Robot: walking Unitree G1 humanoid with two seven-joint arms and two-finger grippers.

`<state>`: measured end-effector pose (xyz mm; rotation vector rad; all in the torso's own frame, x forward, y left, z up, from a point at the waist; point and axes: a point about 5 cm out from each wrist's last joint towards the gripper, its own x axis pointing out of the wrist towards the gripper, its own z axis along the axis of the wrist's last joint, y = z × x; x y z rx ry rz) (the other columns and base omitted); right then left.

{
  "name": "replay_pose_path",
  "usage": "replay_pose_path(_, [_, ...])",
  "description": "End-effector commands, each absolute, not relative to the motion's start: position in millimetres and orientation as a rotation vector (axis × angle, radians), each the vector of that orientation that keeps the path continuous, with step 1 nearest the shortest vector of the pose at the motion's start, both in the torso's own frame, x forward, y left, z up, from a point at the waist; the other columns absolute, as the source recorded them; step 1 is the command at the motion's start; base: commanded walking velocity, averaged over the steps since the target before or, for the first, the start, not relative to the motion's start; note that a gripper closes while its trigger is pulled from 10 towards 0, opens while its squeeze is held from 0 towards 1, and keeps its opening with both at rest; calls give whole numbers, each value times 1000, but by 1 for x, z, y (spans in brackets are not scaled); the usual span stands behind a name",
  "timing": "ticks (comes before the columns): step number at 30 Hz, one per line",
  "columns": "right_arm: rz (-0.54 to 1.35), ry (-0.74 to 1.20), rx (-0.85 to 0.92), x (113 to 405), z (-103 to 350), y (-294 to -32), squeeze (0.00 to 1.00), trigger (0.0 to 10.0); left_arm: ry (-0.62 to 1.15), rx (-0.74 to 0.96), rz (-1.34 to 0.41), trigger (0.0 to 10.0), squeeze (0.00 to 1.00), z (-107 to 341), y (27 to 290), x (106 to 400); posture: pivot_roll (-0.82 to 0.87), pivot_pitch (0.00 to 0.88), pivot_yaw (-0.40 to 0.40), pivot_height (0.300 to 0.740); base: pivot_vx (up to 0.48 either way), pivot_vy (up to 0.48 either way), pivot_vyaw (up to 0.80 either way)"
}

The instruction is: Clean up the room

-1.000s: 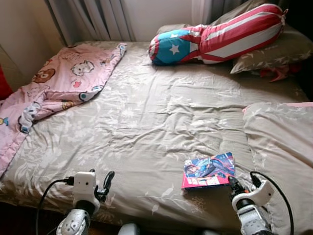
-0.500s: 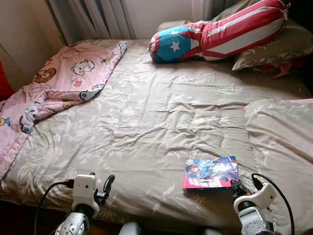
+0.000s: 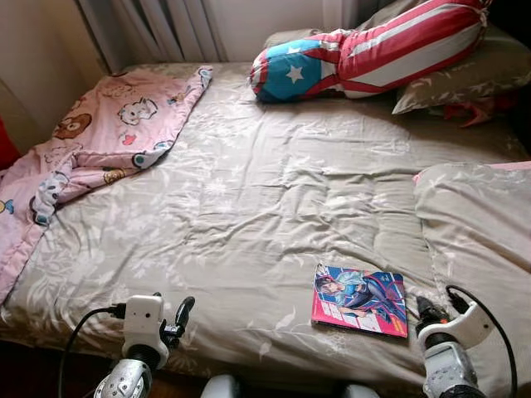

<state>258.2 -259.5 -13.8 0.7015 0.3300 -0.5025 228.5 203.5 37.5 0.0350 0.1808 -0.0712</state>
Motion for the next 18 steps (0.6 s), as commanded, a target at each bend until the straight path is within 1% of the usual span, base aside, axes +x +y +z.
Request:
replay_pose_path(1, [-503,349,670,252,-19,-257,0,10000,213,43,-71,10000,0,31,202,228,36,121,74,657,0,0,0])
replay_pose_path(3, [-476,358,632,252,-20,-254,0,10000,222,30,-64,10000,0,28,201,229,27,110,64,657,0,0,0])
replay_pose_path(4, [-418,379,553,252,-21,-247,0,10000,241,6,-49,10000,0,22,201,229,15,98,56,657,0,0,0])
replay_pose_path(6, [-352,399,472,251,-23,-238,0,10000,266,-17,-32,10000,0,16,201,230,-3,87,48,657,0,0,0])
replay_pose_path(7, [-295,415,430,250,-26,-228,0,10000,295,-39,-19,10000,0,9,200,230,-12,79,44,657,0,0,0])
replay_pose_path(8, [-295,415,430,250,-26,-228,0,10000,295,-39,-19,10000,0,9,200,230,-12,79,44,657,0,0,0])
replay_pose_path(10, [-247,426,379,246,-30,-218,0,10000,321,-50,-13,10000,0,1,198,231,-28,46,35,657,0,0,0])
replay_pose_path(12, [-206,430,371,241,-34,-209,0,10000,336,-58,-17,10000,0,-3,194,233,-31,32,29,657,0,0,0])
replay_pose_path(13, [-206,430,371,241,-34,-209,0,10000,336,-58,-17,10000,0,-3,194,233,-31,32,29,657,0,0,0])
replay_pose_path(14, [-177,438,361,238,-37,-203,0,10000,351,-63,-18,10000,0,-6,192,236,-33,11,17,657,0,0,0])
replay_pose_path(16, [-152,460,329,236,-39,-198,0,10000,370,-65,-18,10000,0,-10,191,238,-33,1,10,657,0,0,0])
replay_pose_path(17, [-139,518,271,231,-45,-195,0,10000,394,-61,-15,10000,0,-15,191,239,-34,0,5,666,0,0,0])
replay_pose_path(18, [-128,537,246,230,-47,-193,0,10000,411,-59,-10,10000,0,-18,192,238,-36,0,0,676,0,0,0])
